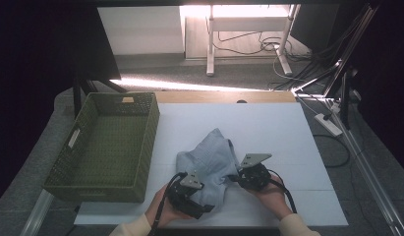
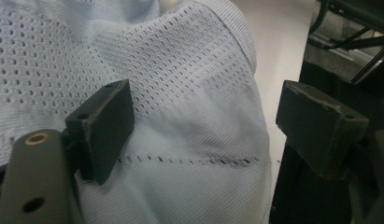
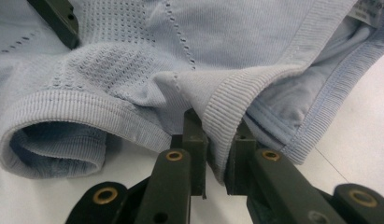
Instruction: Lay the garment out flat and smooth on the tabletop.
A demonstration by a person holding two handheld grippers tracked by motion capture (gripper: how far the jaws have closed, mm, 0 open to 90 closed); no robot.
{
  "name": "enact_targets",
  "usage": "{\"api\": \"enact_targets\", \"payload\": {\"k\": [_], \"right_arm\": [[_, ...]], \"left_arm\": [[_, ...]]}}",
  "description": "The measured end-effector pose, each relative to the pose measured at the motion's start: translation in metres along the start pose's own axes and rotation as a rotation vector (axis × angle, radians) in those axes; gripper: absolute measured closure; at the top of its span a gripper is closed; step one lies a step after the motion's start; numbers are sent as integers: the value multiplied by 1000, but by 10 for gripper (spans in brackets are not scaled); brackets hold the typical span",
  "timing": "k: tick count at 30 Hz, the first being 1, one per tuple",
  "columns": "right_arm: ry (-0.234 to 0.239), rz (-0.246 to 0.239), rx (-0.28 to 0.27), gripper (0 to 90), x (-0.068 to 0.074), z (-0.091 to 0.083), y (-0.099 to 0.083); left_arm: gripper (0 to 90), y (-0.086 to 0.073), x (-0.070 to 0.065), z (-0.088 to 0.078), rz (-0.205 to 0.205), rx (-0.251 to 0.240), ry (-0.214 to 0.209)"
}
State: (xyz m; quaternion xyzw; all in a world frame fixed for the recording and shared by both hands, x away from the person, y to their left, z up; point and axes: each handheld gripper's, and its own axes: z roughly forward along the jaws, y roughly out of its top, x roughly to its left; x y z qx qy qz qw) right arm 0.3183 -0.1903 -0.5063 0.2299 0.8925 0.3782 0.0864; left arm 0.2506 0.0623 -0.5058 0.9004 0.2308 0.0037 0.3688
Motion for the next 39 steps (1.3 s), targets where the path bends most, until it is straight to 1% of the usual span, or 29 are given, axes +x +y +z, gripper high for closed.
{"api": "enact_targets", "payload": {"k": [1,3,5,7,8,10,13,15,16,19,24,25,27,29,32,35,36,37,38,39], "right_arm": [[-1,2,2,816,0,0,0],[0,3,1,816,0,0,0],[0,2,-1,816,0,0,0],[-1,4,1,816,-1,-1,0],[-1,5,3,816,-1,-1,0],[-1,6,4,816,-1,-1,0],[1,8,0,816,-1,-2,0],[2,14,-10,816,-2,-4,0],[2,19,-19,816,-3,-7,0],[1,28,-35,817,-3,-10,0],[1,43,-78,817,-5,-20,0],[2,55,-98,816,-6,-23,0],[2,61,-108,816,-7,-26,0],[0,61,-107,816,-7,-26,0],[-2,61,-111,817,-7,-27,0],[-19,72,-134,823,-8,-30,1],[-29,78,-137,826,-9,-31,2],[-44,85,-136,831,-10,-32,2],[-48,98,-140,839,-11,-33,1],[-53,107,-136,849,-12,-34,1]], "left_arm": [[188,0,0,1,5,9,5],[188,-1,0,3,1,19,8],[200,-2,0,5,4,29,19],[231,-2,0,7,10,44,36],[264,-3,0,8,13,49,49],[373,-3,1,9,11,58,76],[544,-5,4,8,8,52,70],[730,-6,7,7,-2,42,46],[856,-6,9,5,3,33,31],[868,-5,10,2,14,27,22],[873,-4,14,-10,-8,-18,-3],[873,-4,15,-13,-15,-30,-4],[873,-4,16,-18,-23,-53,0],[873,-4,17,-22,-26,-65,-1],[873,-2,19,-29,-25,-88,14],[873,1,28,-35,-41,-113,44],[873,2,32,-35,-58,-114,57],[873,3,38,-34,-81,-119,58],[874,3,42,-33,-99,-124,57],[874,5,45,-31,-110,-122,71]]}}
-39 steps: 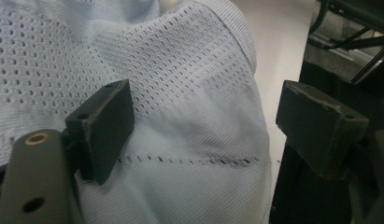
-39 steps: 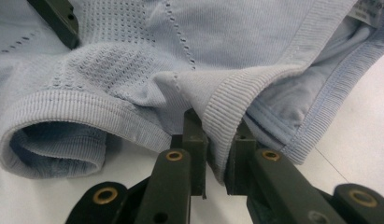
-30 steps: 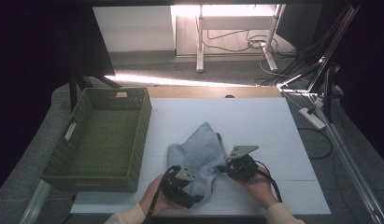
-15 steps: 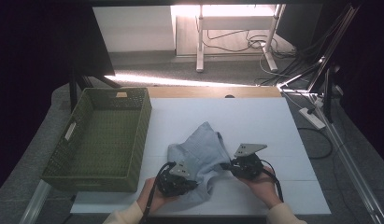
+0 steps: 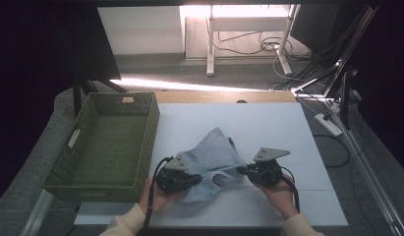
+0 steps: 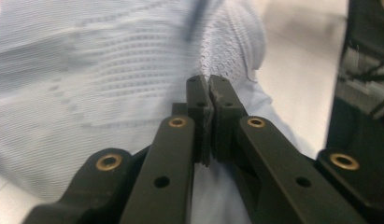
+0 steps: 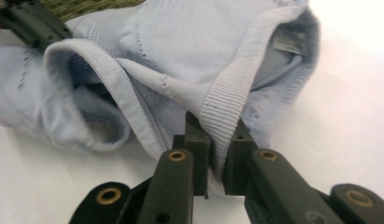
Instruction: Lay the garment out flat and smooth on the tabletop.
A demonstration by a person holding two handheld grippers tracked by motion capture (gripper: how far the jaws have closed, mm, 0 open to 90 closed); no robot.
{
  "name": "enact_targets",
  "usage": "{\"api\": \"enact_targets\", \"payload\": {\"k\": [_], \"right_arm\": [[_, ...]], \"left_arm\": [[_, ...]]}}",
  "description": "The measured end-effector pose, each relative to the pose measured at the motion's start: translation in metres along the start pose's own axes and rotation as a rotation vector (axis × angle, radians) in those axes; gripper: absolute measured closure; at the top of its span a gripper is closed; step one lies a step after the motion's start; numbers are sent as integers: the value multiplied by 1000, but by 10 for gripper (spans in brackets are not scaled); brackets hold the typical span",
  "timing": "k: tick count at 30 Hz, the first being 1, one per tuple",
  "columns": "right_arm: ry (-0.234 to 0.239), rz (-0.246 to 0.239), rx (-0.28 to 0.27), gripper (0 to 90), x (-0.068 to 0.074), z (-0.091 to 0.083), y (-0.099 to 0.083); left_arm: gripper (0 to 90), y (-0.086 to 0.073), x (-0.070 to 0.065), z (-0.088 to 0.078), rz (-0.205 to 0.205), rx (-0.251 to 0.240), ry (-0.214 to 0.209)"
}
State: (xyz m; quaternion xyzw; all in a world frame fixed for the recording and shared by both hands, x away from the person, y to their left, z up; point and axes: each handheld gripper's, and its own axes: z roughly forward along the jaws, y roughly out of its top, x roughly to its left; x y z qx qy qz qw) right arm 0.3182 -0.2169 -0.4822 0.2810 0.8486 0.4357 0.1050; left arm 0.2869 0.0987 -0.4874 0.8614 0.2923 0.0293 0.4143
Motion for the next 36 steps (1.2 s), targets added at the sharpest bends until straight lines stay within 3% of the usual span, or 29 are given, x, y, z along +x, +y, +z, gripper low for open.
{"api": "enact_targets", "payload": {"k": [4,11,17,19,23,30,36], "right_arm": [[-18,10,4,864,-3,-4,0],[-50,34,-26,865,-10,-17,-2],[-33,26,30,864,-10,-8,-7],[-28,27,34,863,-9,-7,-7],[-25,25,33,863,-9,-6,-7],[-22,27,42,862,-9,-5,-8],[-17,32,52,862,-10,-2,-8]], "left_arm": [[874,8,2,7,13,14,45],[874,19,11,12,-4,-5,31],[852,11,6,16,0,21,21],[780,10,4,12,-1,12,13],[540,13,-9,-1,32,-11,37],[418,12,-38,-16,72,-42,10],[332,10,-54,-4,88,16,10]]}}
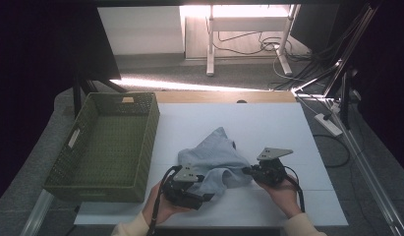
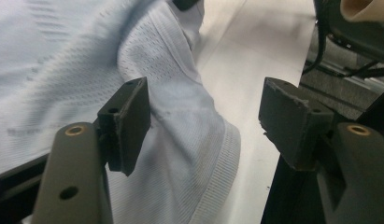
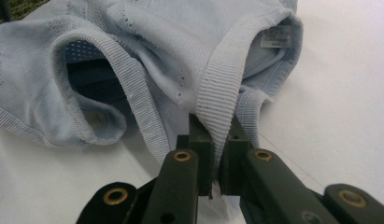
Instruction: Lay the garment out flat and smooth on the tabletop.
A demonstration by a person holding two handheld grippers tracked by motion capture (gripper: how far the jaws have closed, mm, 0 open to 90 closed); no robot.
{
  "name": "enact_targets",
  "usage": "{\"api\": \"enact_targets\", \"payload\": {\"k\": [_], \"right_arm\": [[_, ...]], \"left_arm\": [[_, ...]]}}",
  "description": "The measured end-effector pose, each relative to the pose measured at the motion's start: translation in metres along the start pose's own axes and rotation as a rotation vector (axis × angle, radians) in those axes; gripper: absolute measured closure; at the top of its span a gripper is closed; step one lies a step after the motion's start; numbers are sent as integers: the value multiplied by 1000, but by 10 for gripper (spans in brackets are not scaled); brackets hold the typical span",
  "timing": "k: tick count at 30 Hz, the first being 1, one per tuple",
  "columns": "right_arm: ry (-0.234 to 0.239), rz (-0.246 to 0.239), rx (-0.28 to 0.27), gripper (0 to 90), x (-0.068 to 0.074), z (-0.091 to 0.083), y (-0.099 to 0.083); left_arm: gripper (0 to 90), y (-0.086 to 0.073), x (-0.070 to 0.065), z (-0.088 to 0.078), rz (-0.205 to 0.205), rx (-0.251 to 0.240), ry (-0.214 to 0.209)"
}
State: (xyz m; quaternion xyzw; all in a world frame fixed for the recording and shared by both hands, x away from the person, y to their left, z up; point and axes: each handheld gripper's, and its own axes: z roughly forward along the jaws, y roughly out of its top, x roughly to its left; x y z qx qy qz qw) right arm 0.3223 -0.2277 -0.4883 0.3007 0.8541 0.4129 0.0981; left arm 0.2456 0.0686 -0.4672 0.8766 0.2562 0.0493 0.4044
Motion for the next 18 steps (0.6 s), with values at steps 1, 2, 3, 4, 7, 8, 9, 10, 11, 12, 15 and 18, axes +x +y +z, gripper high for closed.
{"api": "enact_targets", "payload": {"k": [1,2,3,4,7,8,9,10,11,12,15,18], "right_arm": [[0,0,0,862,0,0,0],[0,-1,1,862,0,0,0],[1,-1,2,862,0,0,0],[2,-1,3,862,0,0,0],[3,2,5,862,-1,1,0],[4,2,6,862,-1,1,0],[4,1,7,862,-1,1,0],[4,2,8,862,0,1,0],[4,1,8,862,0,1,0],[4,-1,8,862,0,1,0],[5,1,9,862,0,1,0],[6,-1,14,862,-1,1,-1]], "left_arm": [[332,0,-1,3,-3,11,7],[327,0,-1,6,-10,16,4],[326,-1,-2,9,-18,20,0],[306,-1,-3,12,-16,27,3],[293,-1,-5,18,-10,48,-6],[281,-1,-5,20,-8,58,-6],[272,-2,-5,23,-9,70,-8],[272,-3,-6,26,-7,81,-8],[272,-4,-7,28,3,95,-2],[273,-5,-7,31,12,111,6],[354,-9,-4,34,-8,117,21],[441,-12,-1,35,-16,129,37]]}}
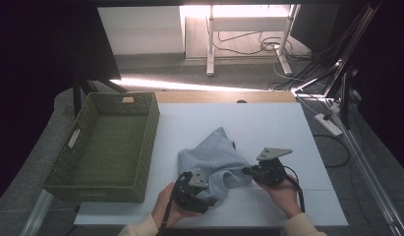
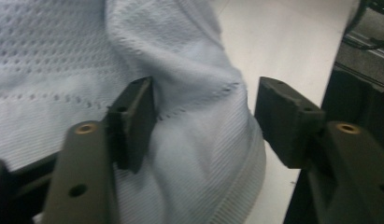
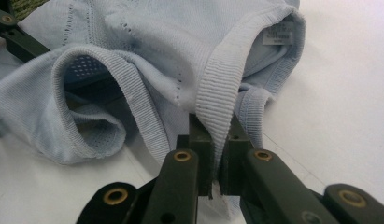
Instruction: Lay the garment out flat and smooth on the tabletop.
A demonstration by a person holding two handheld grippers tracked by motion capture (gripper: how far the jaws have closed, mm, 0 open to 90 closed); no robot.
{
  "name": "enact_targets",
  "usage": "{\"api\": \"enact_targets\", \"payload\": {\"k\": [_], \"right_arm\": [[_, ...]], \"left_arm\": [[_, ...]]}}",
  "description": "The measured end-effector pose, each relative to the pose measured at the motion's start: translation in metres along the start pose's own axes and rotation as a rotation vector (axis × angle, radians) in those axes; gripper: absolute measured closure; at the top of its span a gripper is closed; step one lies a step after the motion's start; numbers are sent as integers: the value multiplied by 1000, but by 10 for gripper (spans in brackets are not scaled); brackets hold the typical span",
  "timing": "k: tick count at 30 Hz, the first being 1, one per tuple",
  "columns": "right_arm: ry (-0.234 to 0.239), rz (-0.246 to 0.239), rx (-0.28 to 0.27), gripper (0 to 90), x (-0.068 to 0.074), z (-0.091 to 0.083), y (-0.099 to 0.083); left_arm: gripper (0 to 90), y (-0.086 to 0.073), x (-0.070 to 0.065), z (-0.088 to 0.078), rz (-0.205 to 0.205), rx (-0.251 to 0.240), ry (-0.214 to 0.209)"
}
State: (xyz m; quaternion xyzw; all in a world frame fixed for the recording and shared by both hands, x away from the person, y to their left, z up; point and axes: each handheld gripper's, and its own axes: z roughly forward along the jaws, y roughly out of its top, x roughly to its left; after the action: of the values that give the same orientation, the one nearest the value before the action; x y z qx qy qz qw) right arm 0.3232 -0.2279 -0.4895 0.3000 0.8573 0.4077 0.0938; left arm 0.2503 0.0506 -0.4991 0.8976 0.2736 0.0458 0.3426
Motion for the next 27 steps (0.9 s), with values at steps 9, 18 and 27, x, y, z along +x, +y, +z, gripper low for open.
{"api": "enact_targets", "payload": {"k": [9,18,27], "right_arm": [[-1,-2,1,862,0,-1,0],[4,0,-22,862,0,-4,0],[32,26,-87,862,0,-11,3]], "left_arm": [[800,-3,4,-7,16,-36,7],[842,0,16,-35,-26,-172,-68],[845,1,31,-55,-93,-277,-136]]}}
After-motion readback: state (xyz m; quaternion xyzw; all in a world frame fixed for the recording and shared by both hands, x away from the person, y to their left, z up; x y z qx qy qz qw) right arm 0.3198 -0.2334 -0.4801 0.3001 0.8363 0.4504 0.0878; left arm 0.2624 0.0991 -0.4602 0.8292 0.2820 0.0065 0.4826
